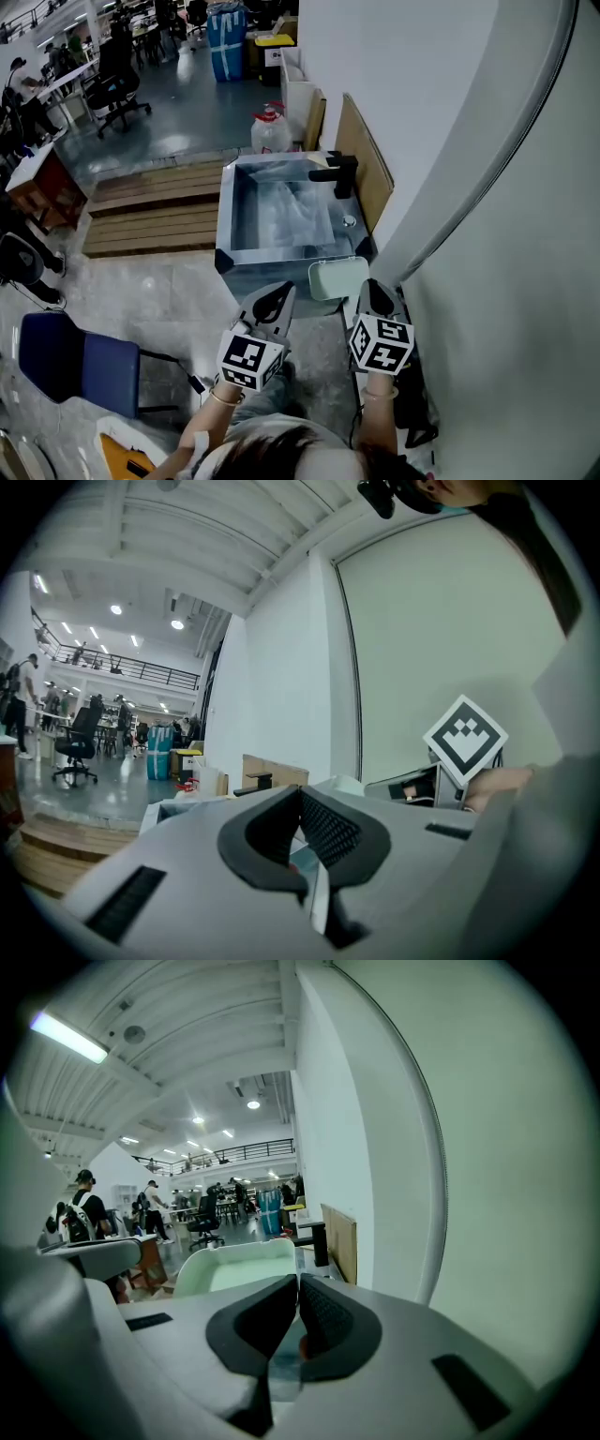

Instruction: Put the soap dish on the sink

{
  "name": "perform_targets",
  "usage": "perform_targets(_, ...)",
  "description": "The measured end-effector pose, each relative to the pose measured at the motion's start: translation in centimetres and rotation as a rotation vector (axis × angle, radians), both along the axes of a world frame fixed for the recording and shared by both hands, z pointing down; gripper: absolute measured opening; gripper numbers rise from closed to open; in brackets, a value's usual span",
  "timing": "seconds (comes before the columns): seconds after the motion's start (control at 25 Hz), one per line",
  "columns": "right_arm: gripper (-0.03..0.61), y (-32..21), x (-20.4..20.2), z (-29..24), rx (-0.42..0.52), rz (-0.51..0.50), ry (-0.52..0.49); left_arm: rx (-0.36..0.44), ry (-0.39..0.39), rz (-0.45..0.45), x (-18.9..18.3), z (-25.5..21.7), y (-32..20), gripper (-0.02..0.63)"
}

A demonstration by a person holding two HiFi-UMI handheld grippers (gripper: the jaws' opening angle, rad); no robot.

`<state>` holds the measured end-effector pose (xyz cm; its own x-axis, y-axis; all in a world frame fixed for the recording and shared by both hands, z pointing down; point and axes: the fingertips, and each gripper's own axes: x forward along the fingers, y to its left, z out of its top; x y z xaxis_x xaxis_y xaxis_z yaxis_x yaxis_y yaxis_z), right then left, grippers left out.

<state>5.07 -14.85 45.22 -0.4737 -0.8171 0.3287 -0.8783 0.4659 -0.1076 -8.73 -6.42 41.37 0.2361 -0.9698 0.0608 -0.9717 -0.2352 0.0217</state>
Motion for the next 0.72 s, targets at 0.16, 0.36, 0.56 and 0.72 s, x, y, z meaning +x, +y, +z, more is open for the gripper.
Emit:
perform_targets(0.16, 0.031, -2.2, -1.2, 0.2, -0.005, 0.011, 0.005, -0.001, 0.003, 0.014, -1.2, 0.1, -2.3, 0.009)
perform_targets(0.36, 0.031, -4.4, -2.2, 0.4, -0.009, 0.038, 0.012, 0.000, 0.007, 0.038, -2.6, 0.2, -4.8, 0.009)
perform_targets(0.56, 0.031, -6.4, -3.1, 0.5, -0.020, 0.070, 0.019, -0.004, 0.009, 0.073, -3.7, 0.1, -7.4, 0.009)
perform_targets(0.72, 0.031, -7.6, -3.9, 0.6, -0.028, 0.091, 0.029, -0.003, 0.019, 0.098, -4.7, 0.0, -9.0, 0.009)
